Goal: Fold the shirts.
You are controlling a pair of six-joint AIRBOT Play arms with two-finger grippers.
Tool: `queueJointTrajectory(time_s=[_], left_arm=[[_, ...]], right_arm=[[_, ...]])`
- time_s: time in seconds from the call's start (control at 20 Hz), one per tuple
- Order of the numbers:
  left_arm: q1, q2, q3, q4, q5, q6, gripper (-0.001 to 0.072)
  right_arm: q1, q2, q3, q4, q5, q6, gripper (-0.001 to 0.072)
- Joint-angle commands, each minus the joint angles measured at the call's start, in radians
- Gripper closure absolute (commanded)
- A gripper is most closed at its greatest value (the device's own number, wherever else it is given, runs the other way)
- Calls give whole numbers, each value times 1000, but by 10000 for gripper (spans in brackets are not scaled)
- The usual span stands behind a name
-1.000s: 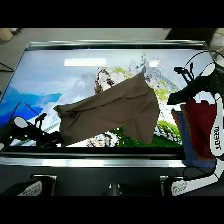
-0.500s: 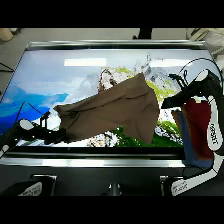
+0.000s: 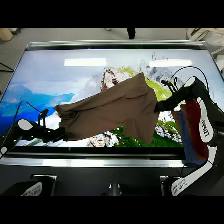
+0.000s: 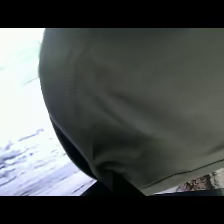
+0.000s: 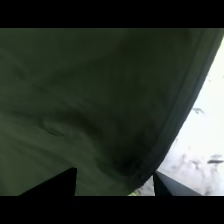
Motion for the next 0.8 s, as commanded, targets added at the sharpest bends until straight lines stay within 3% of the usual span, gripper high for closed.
queueJointTrajectory(time_s=[0.0, 0.1, 0.15, 0.2, 0.3, 0.5, 0.7, 0.75], left_arm=[[1, 43, 5, -10, -5, 3, 674], [1, 53, 17, -9, -3, 3, 674], [2, 54, 31, -9, -4, 16, 675], [4, 54, 50, -9, -4, 41, 675], [21, 63, 133, 3, -16, 52, 676], [79, 188, 540, 36, -39, 51, 676], [85, 336, 1114, 87, 69, 52, 675], [85, 369, 1217, 100, 105, 51, 676]], right_arm=[[9, -18, -1, 0, -54, 44, 234], [24, -18, -1, 6, -52, 51, 436], [37, -18, -1, 10, -52, 49, 605], [52, -14, 0, 10, -49, 42, 692], [62, 32, 27, 16, -18, -32, 695], [42, 339, 192, 56, -41, -13, 696], [43, 830, 336, 18, -351, -165, 694], [43, 951, 336, -37, -449, -151, 695]])
